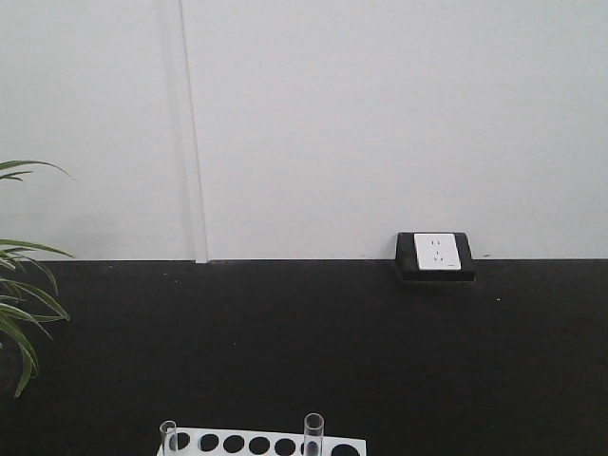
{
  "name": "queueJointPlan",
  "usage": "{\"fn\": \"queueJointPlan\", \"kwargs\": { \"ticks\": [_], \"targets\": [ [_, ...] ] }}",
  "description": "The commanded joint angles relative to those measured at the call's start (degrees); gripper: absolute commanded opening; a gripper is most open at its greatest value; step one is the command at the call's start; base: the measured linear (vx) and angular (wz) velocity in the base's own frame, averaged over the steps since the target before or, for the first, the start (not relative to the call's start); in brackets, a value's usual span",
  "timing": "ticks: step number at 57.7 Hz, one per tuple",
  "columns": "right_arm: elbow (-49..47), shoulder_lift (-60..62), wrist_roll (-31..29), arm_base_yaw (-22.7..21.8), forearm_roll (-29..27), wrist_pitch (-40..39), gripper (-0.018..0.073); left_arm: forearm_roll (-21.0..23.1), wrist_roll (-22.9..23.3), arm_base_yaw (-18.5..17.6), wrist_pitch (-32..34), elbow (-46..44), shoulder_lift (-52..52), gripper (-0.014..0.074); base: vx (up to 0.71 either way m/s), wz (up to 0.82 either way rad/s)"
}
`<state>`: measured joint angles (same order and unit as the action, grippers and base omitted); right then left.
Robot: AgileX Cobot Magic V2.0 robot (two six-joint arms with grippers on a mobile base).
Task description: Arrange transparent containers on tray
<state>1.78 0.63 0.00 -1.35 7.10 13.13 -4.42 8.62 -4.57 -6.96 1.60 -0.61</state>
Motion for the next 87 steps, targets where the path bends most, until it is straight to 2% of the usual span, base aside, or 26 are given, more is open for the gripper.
{"fn": "queueJointPlan", "kwargs": {
  "ticks": [1,48,57,73,87],
  "targets": [
    [0.45,0.03,0.0,-0.16,0.49,-4.8,0.0009,0.47,0.25,0.04,4.81,1.73,-0.82,-0.0008,0.0,0.0],
    [0.45,0.03,0.0,-0.16,0.49,-4.71,0.0009,0.47,0.25,0.04,4.81,1.73,-0.82,-0.0008,0.0,0.0],
    [0.45,0.03,-0.37,-0.21,3.81,-4.98,0.0009,0.47,0.25,0.04,4.81,1.73,-0.82,-0.0008,0.0,0.0],
    [0.45,0.03,1.74,-0.21,-3.01,-6.97,0.0009,0.47,0.25,0.05,5.21,1.73,-0.82,-0.0008,0.0,0.0],
    [0.45,0.03,1.69,-0.21,-2.78,-7.95,0.0009,0.47,0.4,0.05,5.54,1.61,-0.82,-0.0008,0.0,0.0]
  ]
}}
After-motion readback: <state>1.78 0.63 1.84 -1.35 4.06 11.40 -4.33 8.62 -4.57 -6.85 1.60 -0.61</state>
